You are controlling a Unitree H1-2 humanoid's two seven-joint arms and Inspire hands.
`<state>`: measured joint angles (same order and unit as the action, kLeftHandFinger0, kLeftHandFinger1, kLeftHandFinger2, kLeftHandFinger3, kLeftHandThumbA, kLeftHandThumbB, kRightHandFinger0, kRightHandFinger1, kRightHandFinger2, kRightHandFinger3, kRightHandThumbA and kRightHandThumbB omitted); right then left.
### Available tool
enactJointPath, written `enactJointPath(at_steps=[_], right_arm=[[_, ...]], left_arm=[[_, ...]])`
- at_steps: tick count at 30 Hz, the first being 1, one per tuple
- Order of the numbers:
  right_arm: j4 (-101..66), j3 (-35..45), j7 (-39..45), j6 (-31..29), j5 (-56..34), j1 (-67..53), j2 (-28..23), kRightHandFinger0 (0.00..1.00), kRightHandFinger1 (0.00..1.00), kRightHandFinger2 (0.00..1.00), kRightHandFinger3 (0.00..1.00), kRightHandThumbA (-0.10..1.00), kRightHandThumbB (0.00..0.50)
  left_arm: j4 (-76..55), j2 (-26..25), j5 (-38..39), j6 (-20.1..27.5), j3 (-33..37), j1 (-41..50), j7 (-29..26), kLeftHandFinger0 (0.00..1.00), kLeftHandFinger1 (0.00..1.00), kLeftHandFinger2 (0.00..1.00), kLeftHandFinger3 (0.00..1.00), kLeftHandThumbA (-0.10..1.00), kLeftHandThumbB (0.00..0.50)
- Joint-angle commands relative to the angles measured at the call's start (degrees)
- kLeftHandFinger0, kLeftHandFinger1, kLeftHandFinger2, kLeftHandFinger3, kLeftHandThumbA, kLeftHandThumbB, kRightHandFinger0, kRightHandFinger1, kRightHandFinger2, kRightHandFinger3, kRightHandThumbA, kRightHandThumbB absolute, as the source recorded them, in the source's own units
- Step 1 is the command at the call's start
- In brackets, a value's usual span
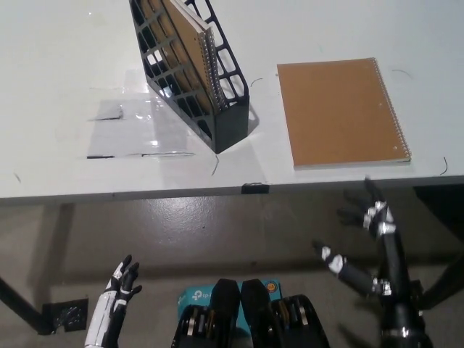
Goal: Use the right hand to pick up a book from the book holder on the left side and put it on another book on the right side
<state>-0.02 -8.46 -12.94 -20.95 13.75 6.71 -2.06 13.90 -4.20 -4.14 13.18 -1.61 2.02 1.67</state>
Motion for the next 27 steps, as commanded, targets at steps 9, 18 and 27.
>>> enactJointPath(at_steps=[9,18,27], right_arm=[[3.22,-0.14,7.85,9.73,-4.02,24.85,1.78,0.92,0.99,1.0,1.0,1.0,0.315],[16.53,-0.15,10.61,11.38,-4.35,37.17,3.4,1.0,1.0,1.0,1.0,1.0,0.379],[24.85,-0.4,11.25,11.16,-4.49,43.46,5.69,1.0,1.0,1.0,1.0,1.0,0.373]], left_arm=[[-1.04,-1.38,-0.2,7.55,0.5,-0.65,0.26,1.0,1.0,1.0,1.0,1.0,0.046],[-1.23,-2.47,-0.54,8.35,1.79,-0.65,0.58,1.0,1.0,1.0,1.0,1.0,0.071],[-0.13,-3.2,-1.1,9.59,2.43,-1.23,0.63,1.0,1.0,1.0,1.0,1.0,0.086]])
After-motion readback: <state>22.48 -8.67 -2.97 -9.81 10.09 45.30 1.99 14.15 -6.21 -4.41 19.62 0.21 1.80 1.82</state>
